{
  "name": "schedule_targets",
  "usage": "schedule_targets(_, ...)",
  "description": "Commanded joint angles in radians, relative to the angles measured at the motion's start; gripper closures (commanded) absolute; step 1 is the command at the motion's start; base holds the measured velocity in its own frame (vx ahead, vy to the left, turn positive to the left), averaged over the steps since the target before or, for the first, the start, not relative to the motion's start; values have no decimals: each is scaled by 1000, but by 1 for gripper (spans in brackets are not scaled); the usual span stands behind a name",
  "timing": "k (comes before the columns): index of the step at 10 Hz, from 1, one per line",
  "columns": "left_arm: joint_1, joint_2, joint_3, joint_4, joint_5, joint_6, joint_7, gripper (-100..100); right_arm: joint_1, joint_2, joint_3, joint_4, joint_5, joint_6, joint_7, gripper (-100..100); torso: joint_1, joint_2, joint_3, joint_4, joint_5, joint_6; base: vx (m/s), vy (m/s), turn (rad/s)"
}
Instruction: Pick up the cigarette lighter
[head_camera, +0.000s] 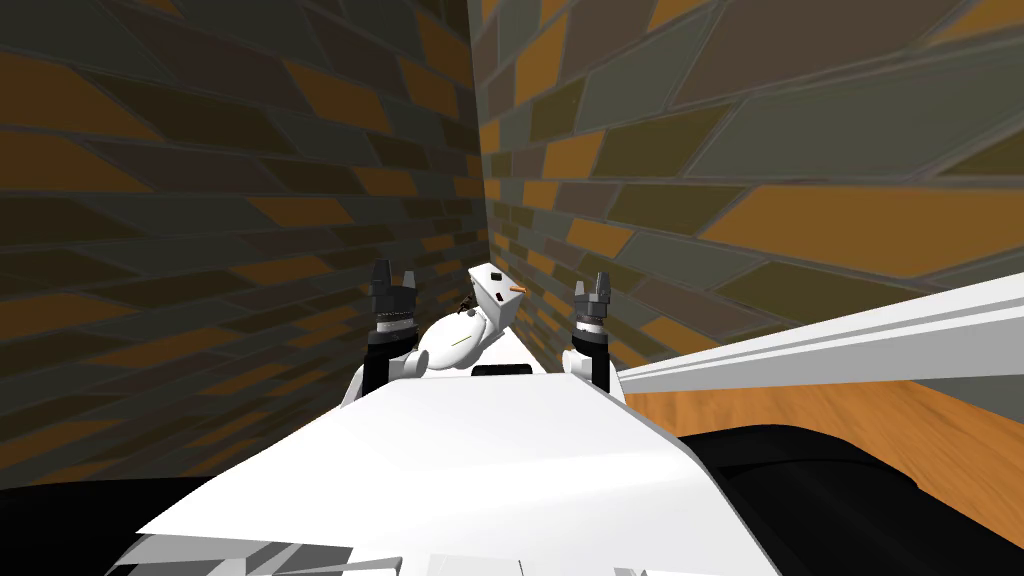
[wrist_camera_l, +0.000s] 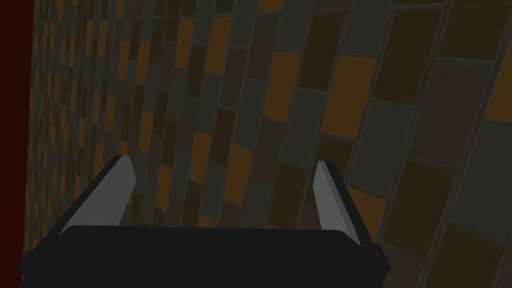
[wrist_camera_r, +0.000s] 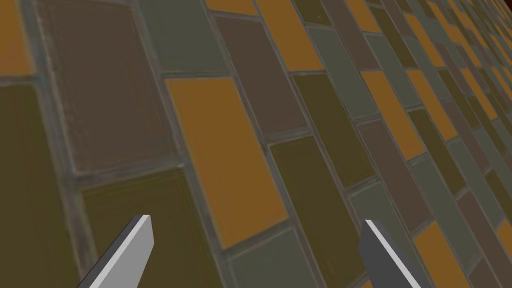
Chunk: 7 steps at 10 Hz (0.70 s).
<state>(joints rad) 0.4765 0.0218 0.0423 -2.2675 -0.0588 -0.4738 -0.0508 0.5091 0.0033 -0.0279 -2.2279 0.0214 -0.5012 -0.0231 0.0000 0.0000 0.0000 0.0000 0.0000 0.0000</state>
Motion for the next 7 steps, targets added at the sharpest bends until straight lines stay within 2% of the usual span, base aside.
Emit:
schedule_targets(1,-23,35,3,24,1,22,-7,-100,0,0,0,0,0,0,0,0,0,0,0,0,0,0,-5,-7,-14)
schedule_targets(5,-108,86,13,111,3,104,-33,-100,0,0,0,0,0,0,0,0,-1,1,0,0,0,0,-13,-17,-17)
schedule_targets(6,-108,86,13,111,3,104,-33,-100,0,0,0,0,0,0,0,0,-1,1,0,0,0,0,-11,-14,-5)
schedule_targets(7,-138,95,17,141,4,132,-43,-100,0,0,0,0,0,0,0,0,-1,0,0,0,0,0,-10,-14,-13)
